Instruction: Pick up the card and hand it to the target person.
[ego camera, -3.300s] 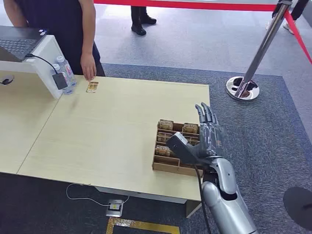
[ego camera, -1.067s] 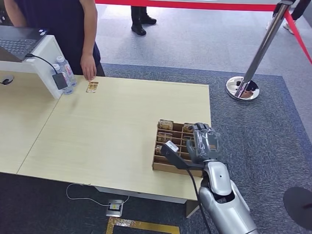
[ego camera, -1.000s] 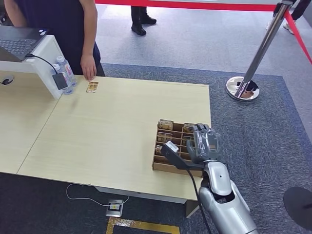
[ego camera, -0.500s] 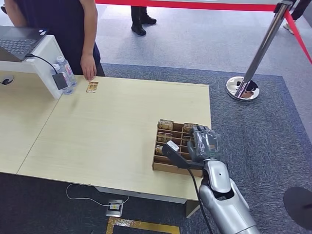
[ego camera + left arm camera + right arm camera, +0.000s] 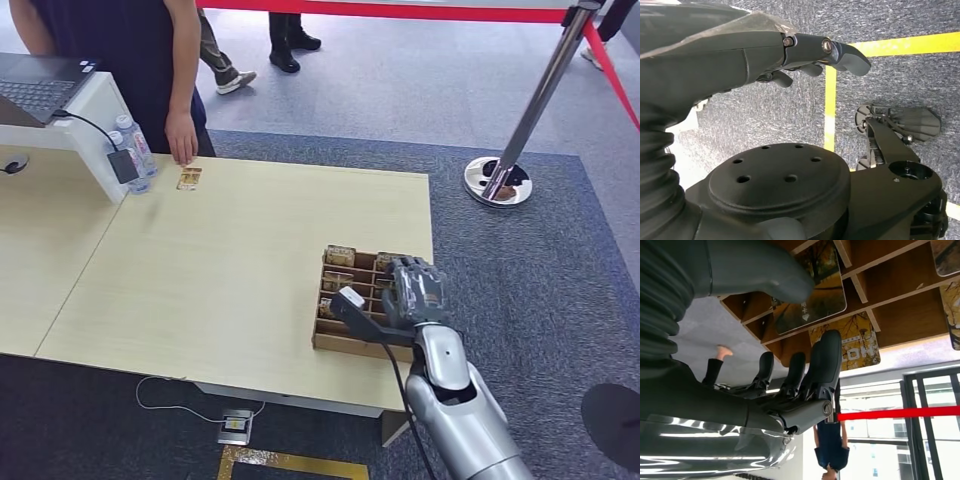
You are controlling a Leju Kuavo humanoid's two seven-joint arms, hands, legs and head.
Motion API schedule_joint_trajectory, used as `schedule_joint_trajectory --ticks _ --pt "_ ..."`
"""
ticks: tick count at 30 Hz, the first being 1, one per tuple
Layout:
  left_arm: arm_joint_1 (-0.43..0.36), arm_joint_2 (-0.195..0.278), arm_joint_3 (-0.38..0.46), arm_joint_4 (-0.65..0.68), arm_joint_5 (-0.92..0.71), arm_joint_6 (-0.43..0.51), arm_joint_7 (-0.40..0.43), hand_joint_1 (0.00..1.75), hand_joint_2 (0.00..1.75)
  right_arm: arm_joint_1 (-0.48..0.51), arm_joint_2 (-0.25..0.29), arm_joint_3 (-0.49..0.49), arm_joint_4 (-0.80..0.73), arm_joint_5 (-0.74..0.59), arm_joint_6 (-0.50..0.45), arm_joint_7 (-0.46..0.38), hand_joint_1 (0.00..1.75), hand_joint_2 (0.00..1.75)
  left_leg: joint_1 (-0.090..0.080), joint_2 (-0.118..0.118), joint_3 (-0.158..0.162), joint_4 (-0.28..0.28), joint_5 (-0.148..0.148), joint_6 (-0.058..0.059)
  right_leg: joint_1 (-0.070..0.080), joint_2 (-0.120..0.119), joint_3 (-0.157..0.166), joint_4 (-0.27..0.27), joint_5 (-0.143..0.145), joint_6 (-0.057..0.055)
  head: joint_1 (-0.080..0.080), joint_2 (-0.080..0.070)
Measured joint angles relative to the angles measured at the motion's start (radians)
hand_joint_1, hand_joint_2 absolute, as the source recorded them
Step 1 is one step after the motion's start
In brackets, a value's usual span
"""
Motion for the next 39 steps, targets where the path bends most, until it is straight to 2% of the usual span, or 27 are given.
schedule_joint_trajectory --ticks 2,4,6,9,17,22,27,39 --pt "0.000 0.000 0.000 0.000 0.000 0.000 0.000 0.00 1.75 -0.002 0.000 0.000 0.003 0.000 0.001 0.002 0.96 1.75 0.000 0.000 0.000 0.000 0.000 0.000 0.000 0.000 0.000 0.000 0.000 0.000 0.000 0.000" --pt "0.000 0.000 0.000 0.000 -0.001 0.000 0.000 0.00 1.75 -0.002 0.001 0.000 0.003 0.000 0.003 0.005 1.11 1.75 0.000 0.000 0.000 0.000 0.000 0.000 0.000 0.000 0.000 0.000 0.000 0.000 0.000 0.000" --pt "0.000 0.000 0.000 0.000 -0.001 -0.001 0.001 0.00 1.75 -0.001 0.000 0.000 0.003 0.000 0.004 0.009 1.17 1.75 0.000 0.000 0.000 0.000 0.000 0.000 0.000 0.000 0.000 0.000 0.000 0.000 0.000 0.000" --pt "0.000 0.000 0.000 0.000 -0.002 -0.005 0.002 0.00 1.75 -0.001 0.000 0.000 0.002 0.000 0.005 0.013 1.06 1.75 0.000 0.000 0.000 0.000 0.000 0.000 0.000 0.000 0.000 0.000 0.000 0.000 0.000 0.000" --pt "0.000 0.002 0.000 0.000 -0.002 -0.006 0.004 0.00 1.75 0.000 0.000 0.000 0.001 -0.001 0.009 0.014 1.08 1.75 0.000 0.000 0.000 0.000 0.000 0.000 0.000 0.000 0.000 0.000 0.000 0.000 0.000 0.000" --pt "0.000 0.003 0.000 0.000 -0.002 -0.006 0.004 0.00 1.75 0.001 0.000 0.000 -0.002 -0.003 0.014 0.014 1.30 1.75 0.000 0.000 0.000 0.000 0.000 0.000 0.000 0.000 0.000 0.000 0.000 0.000 0.000 0.000" --pt "0.000 0.003 0.000 0.000 0.001 -0.006 0.005 0.00 1.75 0.001 0.000 0.000 -0.003 -0.003 0.018 0.014 1.72 1.75 0.000 0.000 0.000 0.000 0.000 0.000 0.000 0.000 0.000 0.000 0.000 0.000 0.000 0.000" --pt "0.000 0.003 0.000 0.000 0.005 -0.003 0.006 0.00 1.75 -0.001 0.001 0.000 -0.004 -0.017 0.020 -0.002 1.75 1.75 0.000 0.000 0.000 0.000 0.001 0.000 0.000 0.000 0.000 0.000 0.001 0.000 0.000 0.000"
